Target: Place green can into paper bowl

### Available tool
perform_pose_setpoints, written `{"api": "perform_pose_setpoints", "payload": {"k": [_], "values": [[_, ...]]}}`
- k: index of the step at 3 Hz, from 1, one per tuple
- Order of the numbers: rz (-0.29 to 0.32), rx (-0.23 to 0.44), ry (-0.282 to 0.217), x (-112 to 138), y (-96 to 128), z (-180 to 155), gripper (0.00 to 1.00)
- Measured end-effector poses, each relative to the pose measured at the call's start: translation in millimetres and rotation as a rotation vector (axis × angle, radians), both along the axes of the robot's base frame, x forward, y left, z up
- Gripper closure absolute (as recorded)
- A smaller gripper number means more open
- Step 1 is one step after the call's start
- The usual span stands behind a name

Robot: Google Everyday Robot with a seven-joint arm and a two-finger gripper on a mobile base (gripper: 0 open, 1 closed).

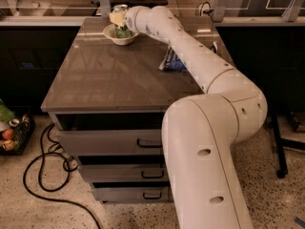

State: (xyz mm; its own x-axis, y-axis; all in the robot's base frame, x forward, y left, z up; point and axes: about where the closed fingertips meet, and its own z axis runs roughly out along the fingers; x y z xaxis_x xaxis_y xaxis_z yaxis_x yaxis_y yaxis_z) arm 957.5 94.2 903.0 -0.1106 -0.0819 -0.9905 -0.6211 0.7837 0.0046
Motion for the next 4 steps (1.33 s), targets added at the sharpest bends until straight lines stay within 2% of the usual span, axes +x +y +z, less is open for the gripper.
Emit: {"api": "perform_pose_setpoints", "payload": {"k": [1,3,4], "values": [[0.003,0.000,0.002,-0.1,2.6,-1.3,0.81],[0.009,-0.001,0.005,-0.4,8.1,-4.3,0.35],[0.014,-0.001,0.008,-0.7,12.6,-6.8,0.00]]}}
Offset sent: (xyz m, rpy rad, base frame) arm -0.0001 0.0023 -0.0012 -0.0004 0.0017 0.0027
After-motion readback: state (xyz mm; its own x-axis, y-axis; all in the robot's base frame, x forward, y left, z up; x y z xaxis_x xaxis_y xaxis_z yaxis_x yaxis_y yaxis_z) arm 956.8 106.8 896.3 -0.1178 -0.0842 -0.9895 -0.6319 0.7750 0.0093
